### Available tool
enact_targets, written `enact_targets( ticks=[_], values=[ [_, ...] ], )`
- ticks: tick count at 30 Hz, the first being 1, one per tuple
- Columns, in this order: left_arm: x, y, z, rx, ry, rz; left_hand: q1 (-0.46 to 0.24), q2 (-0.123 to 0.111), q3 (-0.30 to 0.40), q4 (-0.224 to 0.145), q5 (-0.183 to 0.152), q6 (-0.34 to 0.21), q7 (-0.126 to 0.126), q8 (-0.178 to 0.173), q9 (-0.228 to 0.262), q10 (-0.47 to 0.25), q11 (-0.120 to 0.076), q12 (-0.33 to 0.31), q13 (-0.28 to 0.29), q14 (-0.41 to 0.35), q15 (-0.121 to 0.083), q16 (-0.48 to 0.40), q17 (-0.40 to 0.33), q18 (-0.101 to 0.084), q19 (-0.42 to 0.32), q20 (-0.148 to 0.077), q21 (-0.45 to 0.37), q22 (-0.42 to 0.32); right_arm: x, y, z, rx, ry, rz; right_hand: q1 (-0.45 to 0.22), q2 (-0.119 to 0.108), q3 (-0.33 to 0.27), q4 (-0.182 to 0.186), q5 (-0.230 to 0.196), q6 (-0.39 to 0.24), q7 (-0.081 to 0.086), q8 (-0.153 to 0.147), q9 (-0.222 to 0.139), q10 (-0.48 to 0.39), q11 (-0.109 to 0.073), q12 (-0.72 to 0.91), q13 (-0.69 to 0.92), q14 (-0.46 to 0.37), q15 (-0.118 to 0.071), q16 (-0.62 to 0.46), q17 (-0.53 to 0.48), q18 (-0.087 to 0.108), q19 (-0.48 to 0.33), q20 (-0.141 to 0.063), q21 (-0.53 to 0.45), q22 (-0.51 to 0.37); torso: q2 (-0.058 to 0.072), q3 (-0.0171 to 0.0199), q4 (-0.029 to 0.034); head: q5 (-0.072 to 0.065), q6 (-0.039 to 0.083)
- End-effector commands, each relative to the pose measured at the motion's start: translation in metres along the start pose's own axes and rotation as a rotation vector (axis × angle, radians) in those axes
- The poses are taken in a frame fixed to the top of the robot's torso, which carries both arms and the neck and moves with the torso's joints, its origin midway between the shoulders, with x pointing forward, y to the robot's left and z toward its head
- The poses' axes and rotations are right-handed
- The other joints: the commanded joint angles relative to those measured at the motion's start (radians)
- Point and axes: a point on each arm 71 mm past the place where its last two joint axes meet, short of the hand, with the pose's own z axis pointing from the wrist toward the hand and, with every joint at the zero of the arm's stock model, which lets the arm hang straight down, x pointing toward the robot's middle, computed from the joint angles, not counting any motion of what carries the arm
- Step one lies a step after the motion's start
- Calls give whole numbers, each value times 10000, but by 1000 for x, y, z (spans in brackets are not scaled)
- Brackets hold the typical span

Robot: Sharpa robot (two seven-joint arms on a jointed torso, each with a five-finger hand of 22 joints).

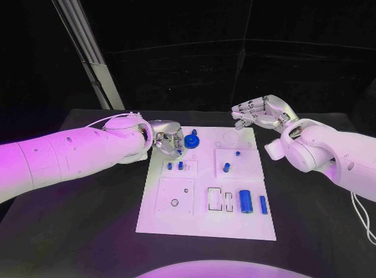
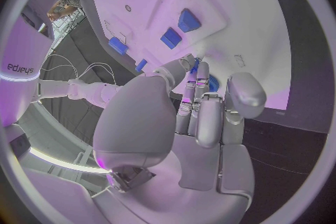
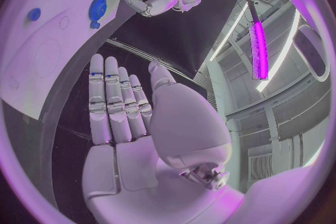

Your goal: Assemble the parts on the task board

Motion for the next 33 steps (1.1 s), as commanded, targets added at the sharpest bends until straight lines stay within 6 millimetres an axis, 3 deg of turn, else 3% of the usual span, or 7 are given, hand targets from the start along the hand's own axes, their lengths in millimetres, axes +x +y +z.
enact_targets(
  ticks=[1,33],
  values=[
    [1,1,-1,-67,38,0,-31,105,-25,-75,21,113,-34,16,31,131,-8,23,40,349,-95,-5,3,-121,-3,-37,-10,9,1,2,1,-110,64,57,-48,8,-44,0,47,-55,-19,33,14,-55,-1,48,-9,-79,1,-4,-12,36,41,-1,-41,-12,-1,-4,4,16,0],
    [-1,4,-6,-145,-392,-35,14,150,-39,-209,51,280,-73,89,66,267,-67,137,149,305,-148,-122,-309,-167,57,-80,215,235,1,2,1,-115,73,61,-48,8,-44,0,47,-55,-19,33,14,-55,-1,48,-9,-79,1,-4,-12,36,41,-1,-41,-12,3,4,2,41,-34]
  ],
)
